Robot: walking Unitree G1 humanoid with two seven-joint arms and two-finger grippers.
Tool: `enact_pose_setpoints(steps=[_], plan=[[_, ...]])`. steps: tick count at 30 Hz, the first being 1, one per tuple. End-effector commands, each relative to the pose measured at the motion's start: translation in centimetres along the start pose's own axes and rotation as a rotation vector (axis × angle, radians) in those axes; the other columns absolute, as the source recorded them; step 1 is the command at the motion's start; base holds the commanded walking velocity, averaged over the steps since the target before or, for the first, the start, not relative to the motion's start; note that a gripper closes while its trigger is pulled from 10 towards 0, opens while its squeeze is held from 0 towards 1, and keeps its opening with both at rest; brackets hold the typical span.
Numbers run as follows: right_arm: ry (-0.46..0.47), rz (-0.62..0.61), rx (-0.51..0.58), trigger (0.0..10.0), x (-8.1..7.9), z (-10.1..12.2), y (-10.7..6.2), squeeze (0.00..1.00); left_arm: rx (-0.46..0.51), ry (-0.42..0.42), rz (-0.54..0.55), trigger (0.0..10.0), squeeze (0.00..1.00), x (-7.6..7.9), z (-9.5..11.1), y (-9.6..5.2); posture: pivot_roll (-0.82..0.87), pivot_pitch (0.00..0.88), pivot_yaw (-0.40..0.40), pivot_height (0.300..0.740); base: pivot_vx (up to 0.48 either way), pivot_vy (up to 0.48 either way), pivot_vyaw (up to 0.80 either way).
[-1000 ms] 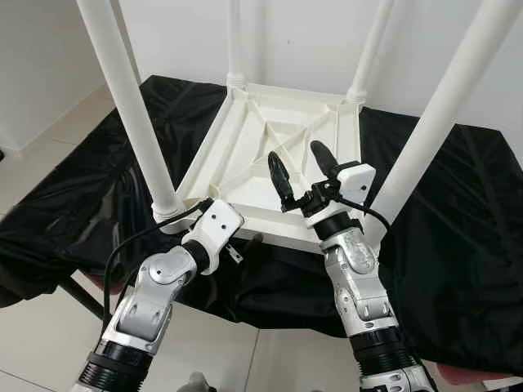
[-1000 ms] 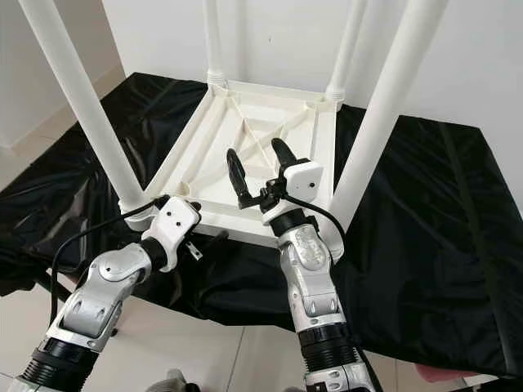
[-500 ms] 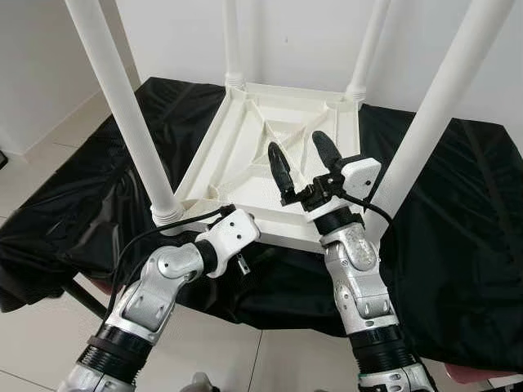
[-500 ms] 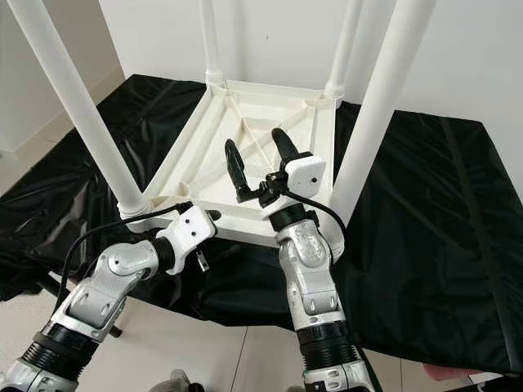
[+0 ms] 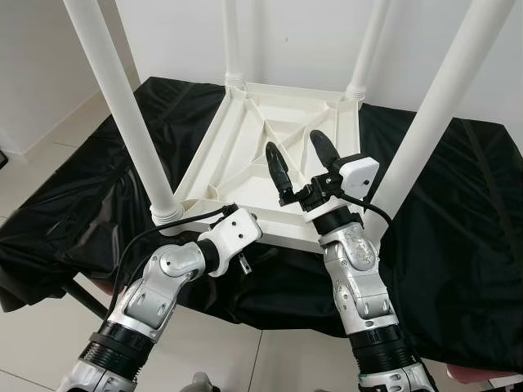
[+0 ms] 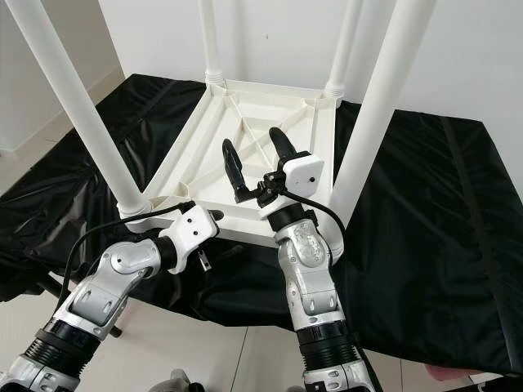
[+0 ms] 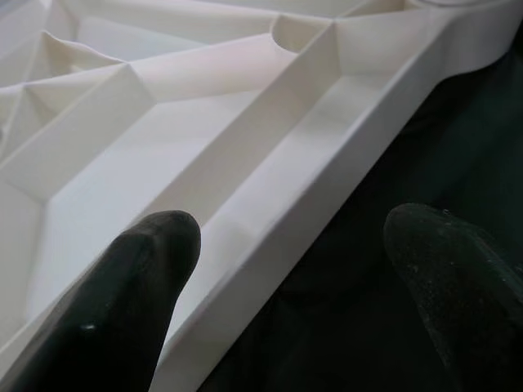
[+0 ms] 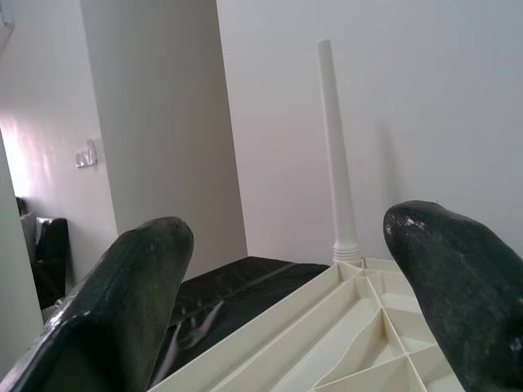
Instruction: Building children table
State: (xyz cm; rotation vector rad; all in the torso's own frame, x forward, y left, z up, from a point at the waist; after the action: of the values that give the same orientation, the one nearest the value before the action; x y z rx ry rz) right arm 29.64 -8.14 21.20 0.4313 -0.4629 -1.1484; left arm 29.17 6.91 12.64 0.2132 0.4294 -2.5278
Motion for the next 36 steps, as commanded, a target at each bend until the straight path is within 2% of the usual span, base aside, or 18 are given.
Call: enact_pose_setpoints(steps=[1,7,11,13,20,29,36], plan=[[-0.017,0.007,0.017,10.0,0.1,0.5,0.4,0.00,-0.016,0.017,-0.043,10.0,0.00,0.5,-0.3,0.4,0.03,0.011,0.042,0.740,0.000,0.000,0.00],[-0.028,-0.003,0.015,10.0,0.3,0.6,0.2,0.00,-0.004,-0.002,-0.045,10.0,0.00,0.6,0.1,1.1,0.01,0.013,0.049,0.740,0.000,0.000,0.00],[-0.033,-0.010,0.009,10.0,0.5,0.6,0.0,0.00,0.032,-0.038,-0.012,10.0,0.00,-0.1,0.6,0.7,0.01,0.010,0.047,0.740,0.000,0.000,0.00],[-0.032,-0.002,0.012,10.0,0.4,0.6,0.0,0.00,0.044,-0.067,0.037,10.0,0.00,-1.0,0.6,0.1,0.01,0.008,0.042,0.740,0.000,0.000,0.00],[-0.032,0.033,0.010,10.0,0.2,0.6,0.1,0.00,0.074,-0.129,0.111,10.0,0.00,-1.9,0.5,-1.0,0.04,0.011,0.031,0.740,0.000,0.000,0.00],[-0.038,0.108,0.030,10.0,0.0,1.8,-0.7,0.00,0.056,-0.120,0.084,10.0,0.00,-1.1,0.0,-0.4,0.03,0.027,0.047,0.740,0.000,0.000,0.00],[-0.049,0.103,0.020,10.0,0.2,1.8,-1.1,0.00,0.052,-0.082,0.006,10.0,0.00,-0.5,0.5,1.0,0.01,0.039,0.067,0.740,0.000,0.000,0.00]])
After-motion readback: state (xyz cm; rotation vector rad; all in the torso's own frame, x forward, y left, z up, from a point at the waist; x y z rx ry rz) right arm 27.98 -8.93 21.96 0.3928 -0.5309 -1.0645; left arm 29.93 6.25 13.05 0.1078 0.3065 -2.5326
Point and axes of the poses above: a point about 5 cm out from each wrist's last joint towards the gripper, its own y axis pointing out of the wrist towards the gripper, its own z axis along the axis of the wrist's last joint, x = y × z, the point moved 1 cm from there along y, pointing out of the wrist towards the gripper, and after that the axes turned 9 degrees about -y, right-handed, at the moved point
